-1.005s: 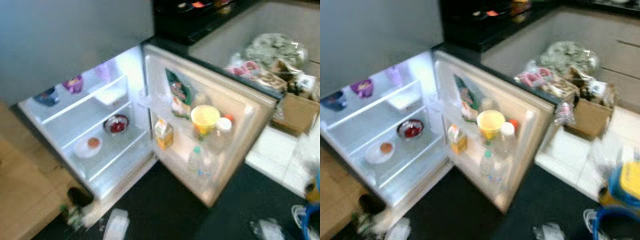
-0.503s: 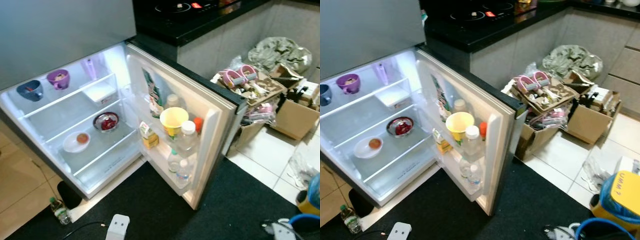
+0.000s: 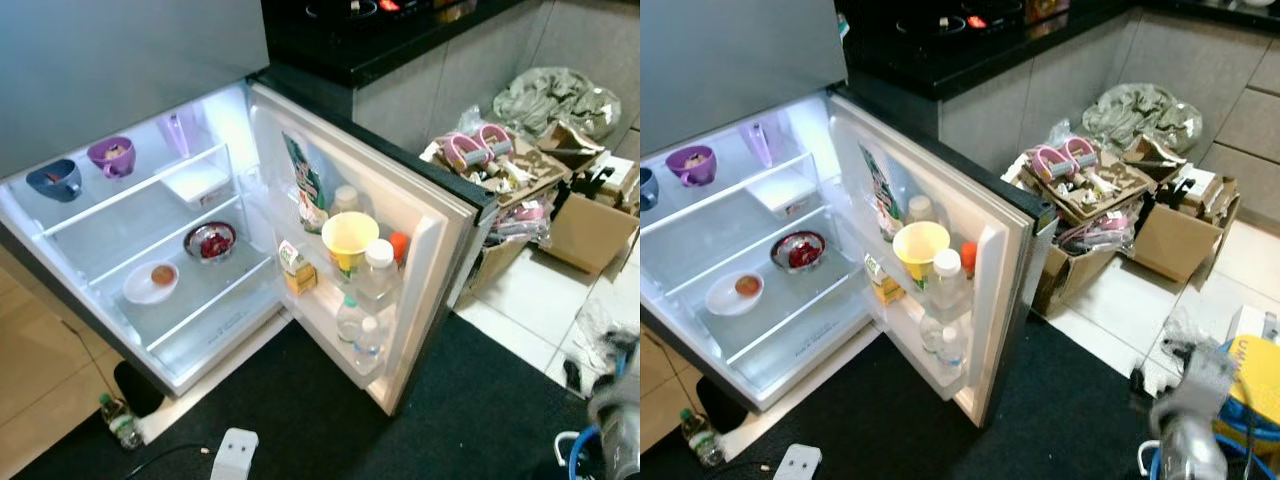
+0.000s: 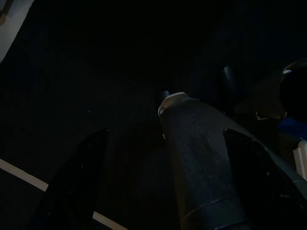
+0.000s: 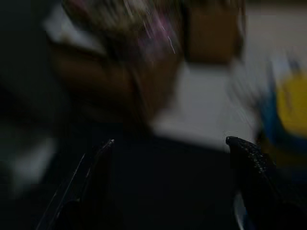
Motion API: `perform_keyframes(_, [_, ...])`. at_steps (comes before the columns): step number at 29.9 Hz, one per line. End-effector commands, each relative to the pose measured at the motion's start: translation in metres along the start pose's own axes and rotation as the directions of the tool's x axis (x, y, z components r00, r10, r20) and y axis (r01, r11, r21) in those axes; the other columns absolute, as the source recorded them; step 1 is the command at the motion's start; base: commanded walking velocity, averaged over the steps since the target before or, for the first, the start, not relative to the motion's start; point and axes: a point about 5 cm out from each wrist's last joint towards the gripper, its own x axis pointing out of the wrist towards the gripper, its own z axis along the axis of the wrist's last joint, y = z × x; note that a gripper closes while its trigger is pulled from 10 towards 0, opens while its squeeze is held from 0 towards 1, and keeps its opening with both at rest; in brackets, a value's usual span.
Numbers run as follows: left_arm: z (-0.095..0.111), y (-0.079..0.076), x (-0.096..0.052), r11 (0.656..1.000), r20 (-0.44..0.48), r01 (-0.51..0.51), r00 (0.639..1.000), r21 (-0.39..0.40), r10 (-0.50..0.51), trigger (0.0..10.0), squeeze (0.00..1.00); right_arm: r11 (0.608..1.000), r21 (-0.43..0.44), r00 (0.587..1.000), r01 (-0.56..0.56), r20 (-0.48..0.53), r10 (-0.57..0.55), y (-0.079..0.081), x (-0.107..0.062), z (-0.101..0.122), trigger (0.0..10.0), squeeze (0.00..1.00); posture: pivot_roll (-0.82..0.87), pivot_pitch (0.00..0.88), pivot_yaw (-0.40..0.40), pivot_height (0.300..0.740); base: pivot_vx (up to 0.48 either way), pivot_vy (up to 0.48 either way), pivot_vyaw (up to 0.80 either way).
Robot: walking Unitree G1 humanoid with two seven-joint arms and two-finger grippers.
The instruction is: Restocking fridge
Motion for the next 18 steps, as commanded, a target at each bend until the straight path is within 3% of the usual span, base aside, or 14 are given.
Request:
perform_keyframes(1, [-0.024, -0.002, -0.004, 1.000, -0.093, 0.010, 0.996, -0.002, -0.010, 10.0, 0.00, 0.999, 0.034, 1.000, -0.009, 0.011, 0.008, 0.000, -0.001, -0.002, 10.0, 0.00, -0.04, 0.081, 0.022, 0.740, 0.000, 0.000, 0.00])
perform_keyframes(3, [-0.025, -0.003, -0.005, 1.000, -0.094, 0.009, 0.996, -0.003, -0.010, 10.0, 0.00, 0.991, 0.075, 0.990, -0.107, 0.104, 0.099, 0.020, 0.008, 0.021, 10.0, 0.00, -0.04, 0.081, 0.022, 0.740, 0.000, 0.000, 0.00])
perform_keyframes(4, [-0.025, -0.003, -0.005, 1.000, -0.094, 0.009, 0.996, -0.003, -0.010, 10.0, 0.00, 0.991, 0.075, 0.990, -0.107, 0.104, 0.099, 0.020, 0.008, 0.021, 10.0, 0.00, -0.04, 0.081, 0.022, 0.740, 0.000, 0.000, 0.00])
perform_keyframes(6, [-0.026, -0.002, -0.005, 1.000, -0.095, 0.005, 0.995, -0.003, -0.005, 10.0, 0.00, 0.970, 0.105, 0.968, -0.221, 0.147, 0.204, 0.042, 0.014, 0.034, 10.0, 0.00, -0.03, 0.080, 0.022, 0.740, 0.000, 0.000, 0.00])
perform_keyframes(7, [-0.026, -0.001, -0.005, 1.000, -0.096, 0.002, 0.995, -0.003, -0.002, 10.0, 0.00, 0.948, 0.074, 0.944, -0.310, 0.142, 0.298, 0.059, 0.017, 0.035, 10.0, 0.00, -0.03, 0.080, 0.022, 0.740, 0.000, 0.000, 0.00])
perform_keyframes(8, [-0.026, -0.001, -0.005, 1.000, -0.096, 0.002, 0.995, -0.003, -0.002, 10.0, 0.00, 0.948, 0.074, 0.944, -0.310, 0.142, 0.298, 0.059, 0.017, 0.035, 10.0, 0.00, -0.03, 0.080, 0.022, 0.740, 0.000, 0.000, 0.00])
perform_keyframes(9, [-0.026, -0.001, -0.005, 1.000, -0.097, 0.000, 0.995, -0.003, 0.000, 10.0, 0.00, 0.919, 0.051, 0.915, -0.391, 0.132, 0.382, 0.075, 0.017, 0.035, 10.0, 0.00, -0.03, 0.080, 0.022, 0.740, 0.000, 0.000, 0.00])
perform_keyframes(12, [-0.027, 0.000, -0.005, 1.000, -0.097, -0.001, 0.995, -0.004, 0.001, 10.0, 0.00, 0.892, 0.028, 0.887, -0.451, 0.123, 0.444, 0.087, 0.017, 0.035, 10.0, 0.00, -0.03, 0.080, 0.022, 0.740, 0.000, 0.000, 0.00])
perform_keyframes(13, [-0.027, 0.000, -0.006, 1.000, -0.097, -0.002, 0.995, -0.004, 0.002, 10.0, 0.00, 0.860, 0.011, 0.855, -0.511, 0.116, 0.506, 0.098, 0.017, 0.034, 10.0, 0.00, -0.03, 0.080, 0.022, 0.740, 0.000, 0.000, 0.00])
perform_keyframes(14, [-0.027, 0.000, -0.006, 1.000, -0.097, -0.002, 0.995, -0.004, 0.002, 10.0, 0.00, 0.860, 0.011, 0.855, -0.511, 0.116, 0.506, 0.098, 0.017, 0.034, 10.0, 0.00, -0.03, 0.080, 0.022, 0.740, 0.000, 0.000, 0.00])
perform_keyframes(15, [-0.027, 0.000, -0.006, 1.000, -0.097, -0.002, 0.995, -0.004, 0.001, 10.0, 0.00, 0.822, -0.013, 0.817, -0.570, 0.103, 0.568, 0.108, 0.015, 0.032, 10.0, 0.00, -0.03, 0.079, 0.024, 0.740, 0.000, 0.000, 0.00])
perform_keyframes(17, [-0.027, 0.000, -0.006, 1.000, -0.097, -0.002, 0.995, -0.004, 0.001, 10.0, 0.00, 0.822, -0.013, 0.817, -0.570, 0.103, 0.568, 0.108, 0.015, 0.032, 10.0, 0.00, -0.03, 0.079, 0.024, 0.740, 0.000, 0.000, 0.00])
perform_keyframes(18, [-0.027, 0.000, -0.006, 1.000, -0.098, -0.001, 0.995, -0.004, 0.001, 10.0, 0.00, 0.763, -0.040, 0.759, -0.646, 0.082, 0.646, 0.121, 0.012, 0.030, 10.0, 0.00, -0.03, 0.079, 0.024, 0.740, 0.000, 0.000, 0.00])
